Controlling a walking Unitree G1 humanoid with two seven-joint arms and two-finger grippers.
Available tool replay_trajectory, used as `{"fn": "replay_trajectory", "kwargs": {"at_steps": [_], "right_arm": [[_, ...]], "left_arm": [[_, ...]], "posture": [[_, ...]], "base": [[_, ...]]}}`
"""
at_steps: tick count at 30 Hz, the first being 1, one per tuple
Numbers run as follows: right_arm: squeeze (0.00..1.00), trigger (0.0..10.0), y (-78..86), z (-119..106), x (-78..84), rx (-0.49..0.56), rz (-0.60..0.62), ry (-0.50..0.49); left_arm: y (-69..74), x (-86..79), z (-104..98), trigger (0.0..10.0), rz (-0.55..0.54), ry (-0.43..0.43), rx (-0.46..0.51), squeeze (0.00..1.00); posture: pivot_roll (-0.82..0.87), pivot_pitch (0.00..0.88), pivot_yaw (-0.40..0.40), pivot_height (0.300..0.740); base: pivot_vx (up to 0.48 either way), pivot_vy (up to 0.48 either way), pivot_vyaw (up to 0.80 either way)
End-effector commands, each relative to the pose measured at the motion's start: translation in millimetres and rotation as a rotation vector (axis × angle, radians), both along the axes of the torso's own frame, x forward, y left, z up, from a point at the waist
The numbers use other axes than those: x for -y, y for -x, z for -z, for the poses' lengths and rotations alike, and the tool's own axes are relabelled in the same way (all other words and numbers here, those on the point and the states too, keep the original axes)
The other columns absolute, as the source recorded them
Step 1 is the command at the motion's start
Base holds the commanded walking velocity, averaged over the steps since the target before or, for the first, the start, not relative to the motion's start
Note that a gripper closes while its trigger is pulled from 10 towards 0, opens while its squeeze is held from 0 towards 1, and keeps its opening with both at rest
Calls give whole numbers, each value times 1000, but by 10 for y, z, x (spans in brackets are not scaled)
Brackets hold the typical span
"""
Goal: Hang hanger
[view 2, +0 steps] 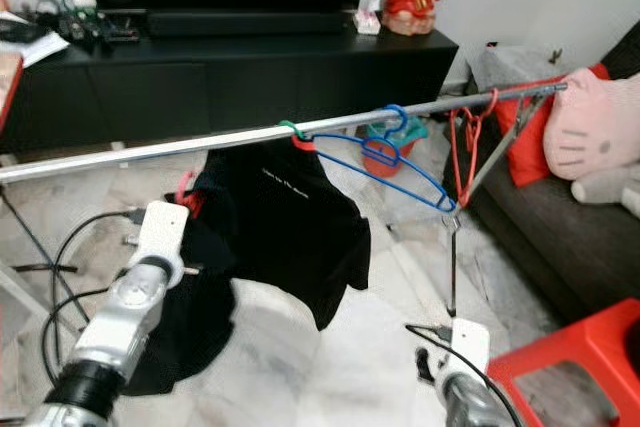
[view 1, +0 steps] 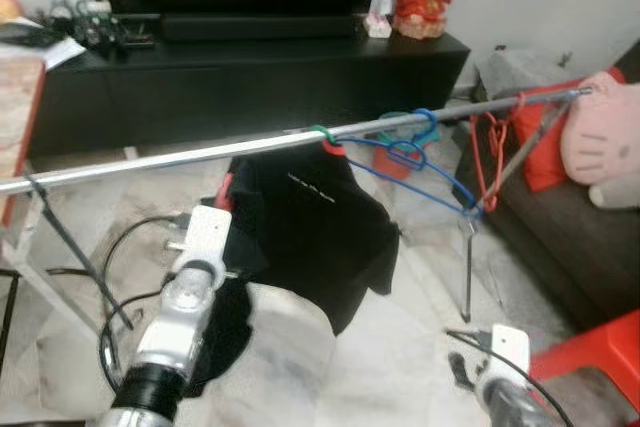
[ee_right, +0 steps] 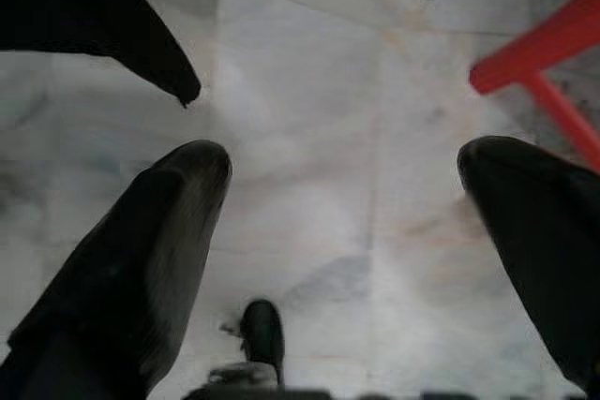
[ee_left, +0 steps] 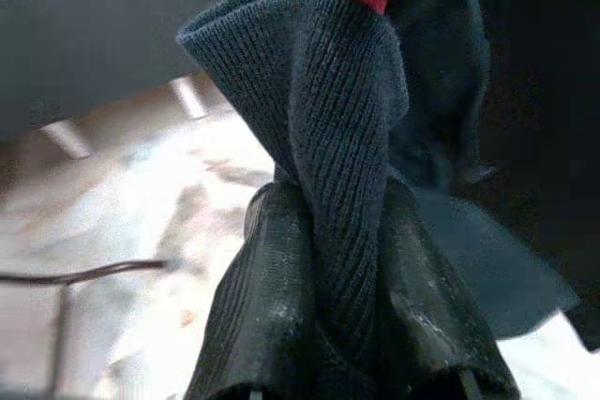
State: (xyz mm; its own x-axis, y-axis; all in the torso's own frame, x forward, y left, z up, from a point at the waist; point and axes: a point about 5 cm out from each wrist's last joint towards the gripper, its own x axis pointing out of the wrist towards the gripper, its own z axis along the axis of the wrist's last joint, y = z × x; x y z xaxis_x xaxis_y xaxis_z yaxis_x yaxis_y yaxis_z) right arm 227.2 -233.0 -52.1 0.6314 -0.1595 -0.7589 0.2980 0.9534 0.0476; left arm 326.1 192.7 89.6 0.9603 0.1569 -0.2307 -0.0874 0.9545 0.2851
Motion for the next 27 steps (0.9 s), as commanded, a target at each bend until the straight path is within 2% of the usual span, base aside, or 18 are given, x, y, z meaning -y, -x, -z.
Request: {"fn": "replay_trajectory", "kwargs": {"at_steps": [1, 6, 13, 18, 22, 27], "right_arm": [[0, 10000, 90, 36, 75, -29, 11, 16], [0, 10000, 99, 44, 69, -34, 5, 17], [0, 10000, 104, 50, 59, -36, 0, 14], [0, 10000, 105, 51, 55, -38, -4, 14], [0, 10000, 105, 52, 51, -40, -10, 14], [0, 10000, 106, 53, 50, -37, -8, 13]], "left_arm": [[-130, 115, -208, 10000, 16, 17, 100, 0], [-268, 238, -296, 10000, 82, 51, 132, 0], [-289, 309, -256, 10000, 108, 58, 109, 0], [-299, 316, -242, 10000, 111, 49, 98, 0], [-338, 248, -197, 10000, 90, 43, 62, 0], [-286, 218, -137, 10000, 141, 8, 78, 0]], "posture": [[16, 0, -98, 740], [5, 0, -90, 740], [3, 0, -83, 740], [7, 0, -83, 740], [3, 0, -81, 740], [-2, 0, -79, 740]], "base": [[0, 0, 0], [0, 0, 0], [0, 0, 0], [0, 0, 0], [0, 0, 0], [0, 0, 0]]}}
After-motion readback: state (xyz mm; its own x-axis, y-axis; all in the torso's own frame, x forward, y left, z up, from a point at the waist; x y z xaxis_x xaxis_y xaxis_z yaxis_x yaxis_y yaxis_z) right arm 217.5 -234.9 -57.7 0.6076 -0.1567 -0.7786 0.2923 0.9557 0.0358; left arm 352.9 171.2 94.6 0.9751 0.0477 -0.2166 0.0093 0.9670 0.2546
